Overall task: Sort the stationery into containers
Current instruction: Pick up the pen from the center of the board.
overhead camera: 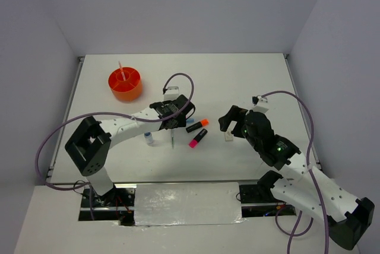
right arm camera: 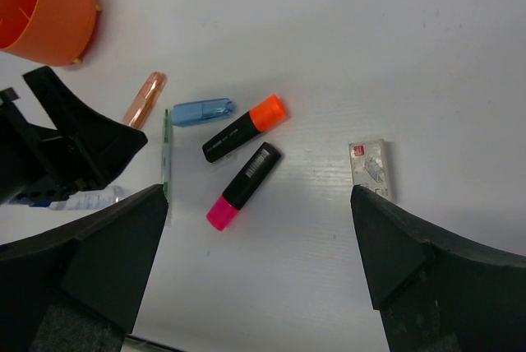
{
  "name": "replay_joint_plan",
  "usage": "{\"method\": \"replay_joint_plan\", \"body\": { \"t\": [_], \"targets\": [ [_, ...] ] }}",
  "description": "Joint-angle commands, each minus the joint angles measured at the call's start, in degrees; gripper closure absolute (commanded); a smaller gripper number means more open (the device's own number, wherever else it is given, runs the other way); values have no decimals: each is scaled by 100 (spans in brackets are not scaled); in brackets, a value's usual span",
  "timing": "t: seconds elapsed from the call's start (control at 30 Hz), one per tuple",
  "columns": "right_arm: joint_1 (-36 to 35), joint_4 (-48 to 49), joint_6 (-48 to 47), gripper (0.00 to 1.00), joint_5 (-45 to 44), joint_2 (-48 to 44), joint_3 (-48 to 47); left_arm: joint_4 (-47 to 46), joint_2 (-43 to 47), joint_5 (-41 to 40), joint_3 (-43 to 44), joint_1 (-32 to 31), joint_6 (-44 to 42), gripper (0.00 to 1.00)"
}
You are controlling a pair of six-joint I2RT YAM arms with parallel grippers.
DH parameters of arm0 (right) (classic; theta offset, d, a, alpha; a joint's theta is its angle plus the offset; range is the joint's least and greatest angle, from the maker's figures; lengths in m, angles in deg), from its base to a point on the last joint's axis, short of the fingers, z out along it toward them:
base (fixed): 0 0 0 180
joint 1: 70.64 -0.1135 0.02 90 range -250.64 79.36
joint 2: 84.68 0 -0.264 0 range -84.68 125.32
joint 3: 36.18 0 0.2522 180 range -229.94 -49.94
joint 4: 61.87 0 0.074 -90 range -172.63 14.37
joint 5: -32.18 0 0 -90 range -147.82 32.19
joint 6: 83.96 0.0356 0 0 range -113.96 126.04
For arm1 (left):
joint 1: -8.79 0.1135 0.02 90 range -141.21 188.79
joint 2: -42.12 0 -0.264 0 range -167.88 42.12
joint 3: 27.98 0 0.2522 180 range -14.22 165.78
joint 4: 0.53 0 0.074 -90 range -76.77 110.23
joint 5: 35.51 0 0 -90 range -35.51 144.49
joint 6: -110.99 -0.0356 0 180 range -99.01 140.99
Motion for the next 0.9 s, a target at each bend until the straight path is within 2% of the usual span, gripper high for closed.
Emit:
{"method": "replay_joint_plan", "body": {
  "t": [0.0, 0.23, 0.33, 0.47, 0.7, 0.73, 0.87],
  "targets": [
    [34, 215, 53, 0, -31, -32, -7, -145, -299, 155, -97, -6, 269, 24],
    [34, 241, -17, 0, 30, -85, 19, -259, -643, 286, -237, 3, 357, 33],
    [34, 233, -44, 0, 74, -76, -7, -320, -739, 357, -307, 3, 357, 45],
    [34, 145, -114, 0, 74, -85, -103, -408, -722, 401, -518, 3, 410, 53],
    [34, 153, -88, 0, 109, -129, -183, -593, -784, 524, -834, 3, 384, 60],
    [25, 153, -79, 0, 127, -129, -183, -602, -792, 559, -844, 3, 358, 68],
    [34, 197, -70, 0, 223, -85, -192, -707, -705, 647, -940, 3, 331, 87]
  ]
}}
